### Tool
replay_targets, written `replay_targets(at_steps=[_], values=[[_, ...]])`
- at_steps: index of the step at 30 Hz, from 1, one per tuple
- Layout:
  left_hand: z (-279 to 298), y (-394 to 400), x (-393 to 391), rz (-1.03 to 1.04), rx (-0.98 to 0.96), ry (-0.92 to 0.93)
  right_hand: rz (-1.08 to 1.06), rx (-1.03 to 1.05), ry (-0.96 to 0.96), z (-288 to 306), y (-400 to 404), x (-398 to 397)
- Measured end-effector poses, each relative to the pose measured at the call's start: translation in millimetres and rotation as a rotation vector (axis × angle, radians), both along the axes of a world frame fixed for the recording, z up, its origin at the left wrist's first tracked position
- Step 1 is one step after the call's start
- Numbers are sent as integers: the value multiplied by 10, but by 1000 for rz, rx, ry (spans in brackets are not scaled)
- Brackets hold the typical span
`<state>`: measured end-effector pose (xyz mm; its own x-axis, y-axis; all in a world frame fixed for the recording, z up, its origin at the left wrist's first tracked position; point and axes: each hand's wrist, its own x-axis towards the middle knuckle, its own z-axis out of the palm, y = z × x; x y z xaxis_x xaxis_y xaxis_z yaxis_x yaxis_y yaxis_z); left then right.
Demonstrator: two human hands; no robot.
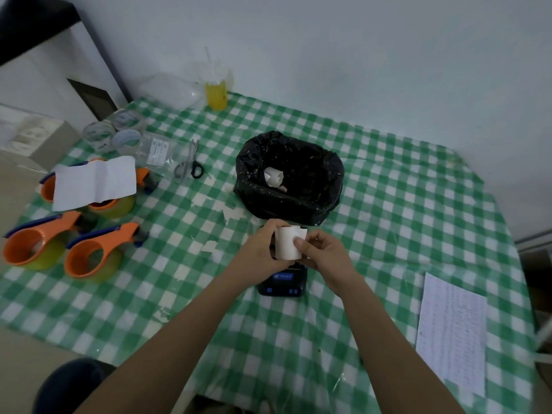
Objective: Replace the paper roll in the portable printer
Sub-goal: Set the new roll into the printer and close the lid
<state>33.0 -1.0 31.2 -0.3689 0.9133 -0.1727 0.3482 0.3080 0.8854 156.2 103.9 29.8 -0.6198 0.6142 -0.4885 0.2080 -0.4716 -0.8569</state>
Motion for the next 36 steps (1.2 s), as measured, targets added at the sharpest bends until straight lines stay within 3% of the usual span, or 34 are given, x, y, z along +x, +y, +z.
replay_targets(at_steps=[3, 6, 9, 12, 14, 20, 29, 36], values=[[-33, -29, -14, -70, -65, -152, -2, 74, -15, -91, -12, 16], [-97, -58, -56, -99, -146, -243, 33, 326, -170, -248, -36, 21], [-182, -70, -137, 69, -146, -81, 251, 840, -432, -450, -61, -21], [-330, -54, -256, 150, -126, 132, 448, 1394, -438, -675, -81, -107], [-426, -12, -327, 123, -123, 234, 537, 1556, -471, -777, -87, -161], [-535, 165, -377, 31, -203, 258, 663, 1535, -603, -910, -50, -200], [-622, 294, -385, 1, -204, 283, 792, 1328, -480, -944, 134, -179], [-613, 243, -368, -12, -181, 283, 574, 1409, -525, -1009, -85, -49]])
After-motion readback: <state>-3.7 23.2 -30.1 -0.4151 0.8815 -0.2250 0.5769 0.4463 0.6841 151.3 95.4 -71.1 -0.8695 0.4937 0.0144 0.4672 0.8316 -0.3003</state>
